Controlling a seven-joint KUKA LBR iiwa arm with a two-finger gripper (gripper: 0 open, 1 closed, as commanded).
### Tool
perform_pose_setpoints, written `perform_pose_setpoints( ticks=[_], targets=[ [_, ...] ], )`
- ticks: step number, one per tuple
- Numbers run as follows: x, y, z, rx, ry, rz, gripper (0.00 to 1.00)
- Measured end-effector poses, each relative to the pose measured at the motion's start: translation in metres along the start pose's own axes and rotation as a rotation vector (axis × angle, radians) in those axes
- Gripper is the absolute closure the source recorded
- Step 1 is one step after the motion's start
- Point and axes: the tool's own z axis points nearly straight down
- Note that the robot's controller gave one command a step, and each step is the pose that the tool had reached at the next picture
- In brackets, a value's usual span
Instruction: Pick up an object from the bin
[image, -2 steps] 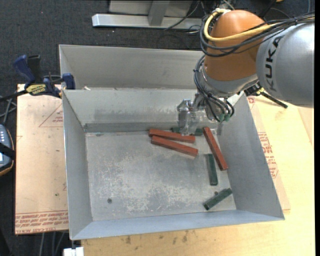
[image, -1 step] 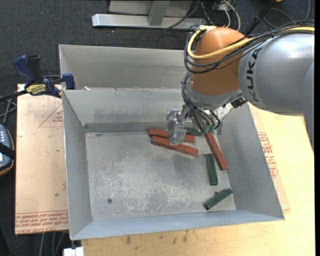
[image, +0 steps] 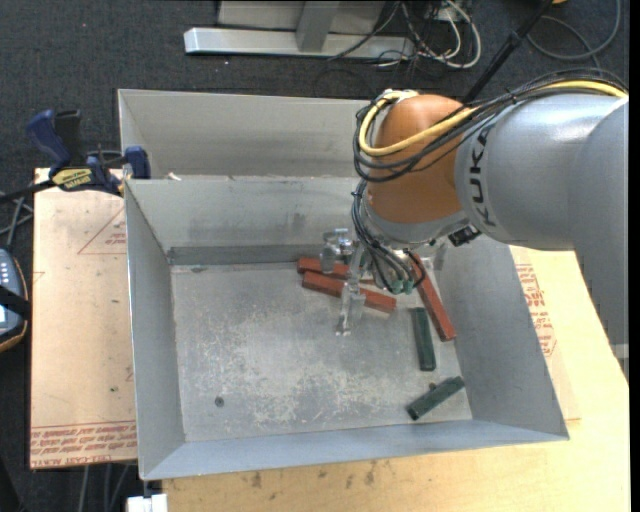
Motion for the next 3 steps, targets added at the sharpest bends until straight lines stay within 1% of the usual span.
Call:
perform_pose_setpoints(
  ticks=[1,2,3],
  targets=[
    [0.000,0.000,0.000,0.000,0.000,0.001,0.00],
    [-0.028,-0.017,0.041,-0.001,-0.013,-0.002,0.00],
    [-0.020,-0.025,0.070,0.000,-0.007,0.069,1.00]
  ],
)
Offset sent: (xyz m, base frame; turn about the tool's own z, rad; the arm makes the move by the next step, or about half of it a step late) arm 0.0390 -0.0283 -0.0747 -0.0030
